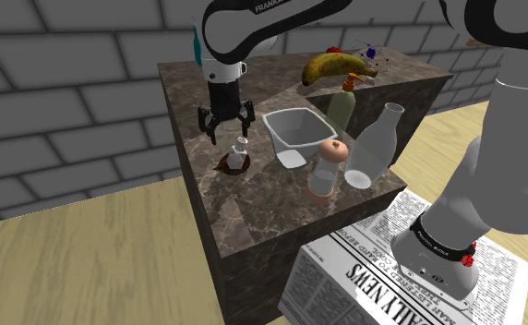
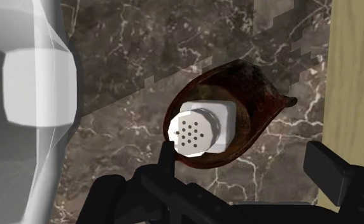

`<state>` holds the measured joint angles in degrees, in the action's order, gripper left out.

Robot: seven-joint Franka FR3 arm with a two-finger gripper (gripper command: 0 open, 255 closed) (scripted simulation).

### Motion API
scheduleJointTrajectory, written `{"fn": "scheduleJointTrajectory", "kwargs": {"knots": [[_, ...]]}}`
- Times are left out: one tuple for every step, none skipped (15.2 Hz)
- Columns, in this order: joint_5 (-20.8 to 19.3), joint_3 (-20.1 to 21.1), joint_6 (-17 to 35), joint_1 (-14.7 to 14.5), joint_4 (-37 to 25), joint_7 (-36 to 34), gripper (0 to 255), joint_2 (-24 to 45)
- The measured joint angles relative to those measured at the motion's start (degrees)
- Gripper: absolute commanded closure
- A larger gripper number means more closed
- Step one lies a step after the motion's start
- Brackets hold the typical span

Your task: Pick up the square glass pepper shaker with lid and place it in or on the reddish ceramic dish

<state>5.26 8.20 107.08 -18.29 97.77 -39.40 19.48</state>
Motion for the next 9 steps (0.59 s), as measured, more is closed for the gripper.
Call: {"fn": "scheduleJointTrajectory", "kwargs": {"knots": [[-0.02,-0.03,-0.91,0.07,-0.86,0.01,0,-0.06],[-0.03,-0.01,-2.14,0.06,-1.85,-0.14,0,-0.32],[-0.1,-0.04,-3.87,0.1,-3.79,-0.21,0,-0.14],[-0.15,-0.13,-5.36,0.27,-5.34,-0.09,0,-0.06],[-0.12,-0.14,-6.07,0.31,-5.76,-0.14,0,-0.35],[-0.13,-0.15,-6.63,0.33,-6.31,-0.14,0,-0.34],[-0.14,-0.16,-6.93,0.34,-6.62,-0.16,0,-0.32],[-0.15,-0.17,-7.06,0.36,-6.75,-0.15,0,-0.3],[-0.15,-0.17,-7.13,0.36,-6.83,-0.16,0,-0.28]]}}
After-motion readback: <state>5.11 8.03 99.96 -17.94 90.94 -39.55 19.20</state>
